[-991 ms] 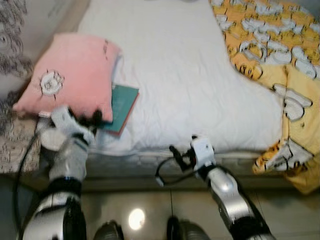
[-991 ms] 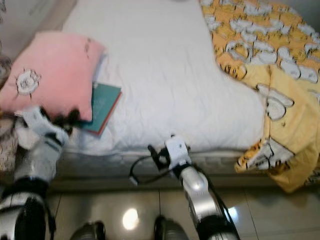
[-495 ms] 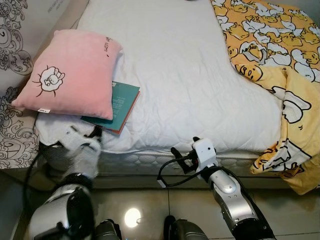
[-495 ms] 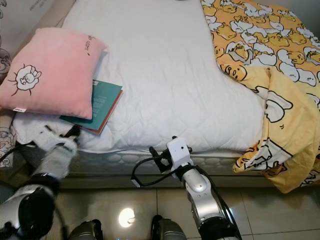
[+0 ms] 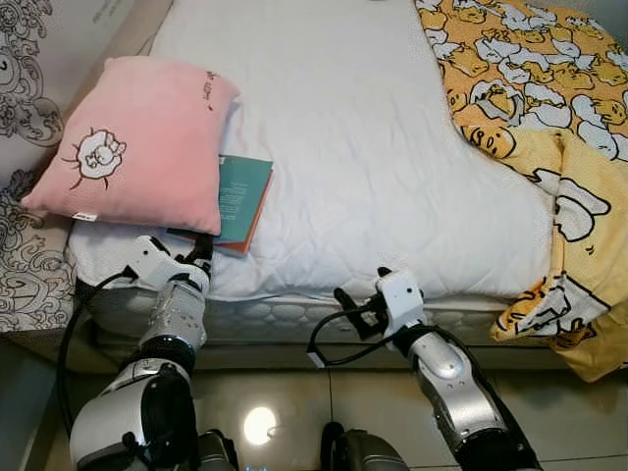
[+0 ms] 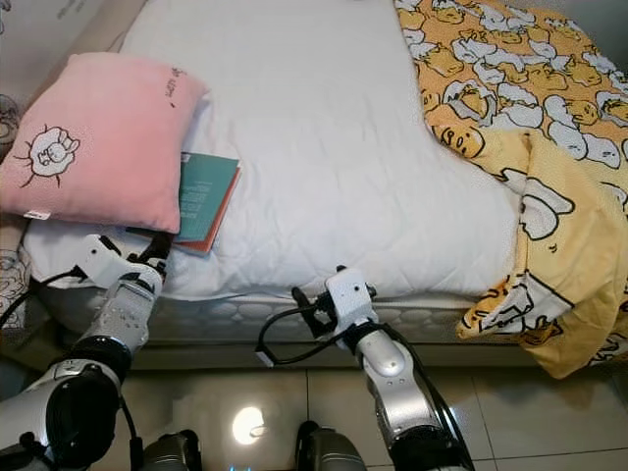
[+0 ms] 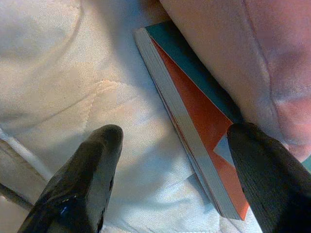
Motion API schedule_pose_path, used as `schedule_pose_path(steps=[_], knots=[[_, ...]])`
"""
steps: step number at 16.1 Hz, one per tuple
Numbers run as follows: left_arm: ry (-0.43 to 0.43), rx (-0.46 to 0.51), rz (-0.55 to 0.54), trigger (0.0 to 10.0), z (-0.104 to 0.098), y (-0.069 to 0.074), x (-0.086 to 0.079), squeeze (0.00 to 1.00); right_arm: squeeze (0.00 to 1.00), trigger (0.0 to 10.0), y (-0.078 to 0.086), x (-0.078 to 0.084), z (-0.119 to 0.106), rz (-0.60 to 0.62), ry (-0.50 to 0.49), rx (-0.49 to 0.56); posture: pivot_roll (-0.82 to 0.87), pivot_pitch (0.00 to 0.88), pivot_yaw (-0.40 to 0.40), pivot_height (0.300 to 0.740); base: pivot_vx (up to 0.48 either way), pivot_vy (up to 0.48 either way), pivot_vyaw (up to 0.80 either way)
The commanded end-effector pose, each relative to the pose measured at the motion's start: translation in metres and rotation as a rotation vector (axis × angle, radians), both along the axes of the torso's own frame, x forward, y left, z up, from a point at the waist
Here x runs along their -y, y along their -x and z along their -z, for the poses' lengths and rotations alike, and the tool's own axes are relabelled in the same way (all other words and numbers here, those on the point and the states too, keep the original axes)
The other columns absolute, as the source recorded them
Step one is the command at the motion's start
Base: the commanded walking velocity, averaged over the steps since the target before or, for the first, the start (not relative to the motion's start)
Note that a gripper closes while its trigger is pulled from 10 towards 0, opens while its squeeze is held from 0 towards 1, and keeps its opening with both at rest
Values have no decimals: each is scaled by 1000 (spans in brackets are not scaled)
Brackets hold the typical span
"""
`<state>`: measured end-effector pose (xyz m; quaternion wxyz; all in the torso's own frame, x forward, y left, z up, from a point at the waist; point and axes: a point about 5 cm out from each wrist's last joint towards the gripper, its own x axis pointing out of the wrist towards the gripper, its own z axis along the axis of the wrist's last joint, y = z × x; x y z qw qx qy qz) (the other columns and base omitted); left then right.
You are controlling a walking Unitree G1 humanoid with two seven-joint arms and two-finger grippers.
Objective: Clean up the room
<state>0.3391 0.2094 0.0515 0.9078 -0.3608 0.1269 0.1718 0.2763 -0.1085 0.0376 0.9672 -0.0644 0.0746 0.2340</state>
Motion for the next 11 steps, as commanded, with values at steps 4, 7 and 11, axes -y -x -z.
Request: schedule_pose_path(steps=[4,7,11], knots=[[44,-24,185,10000,2,-8,60,0,0,10000,7,9,7,9,24,-35,-126,175,-126,740,0,0,0],[26,-23,300,10000,6,-4,92,0,0,10000,6,6,7,7,23,-36,-126,174,-119,740,0,0,0],[-27,34,325,10000,1,-5,89,0,0,10000,8,4,9,3,23,-47,-106,175,-116,740,0,0,0]])
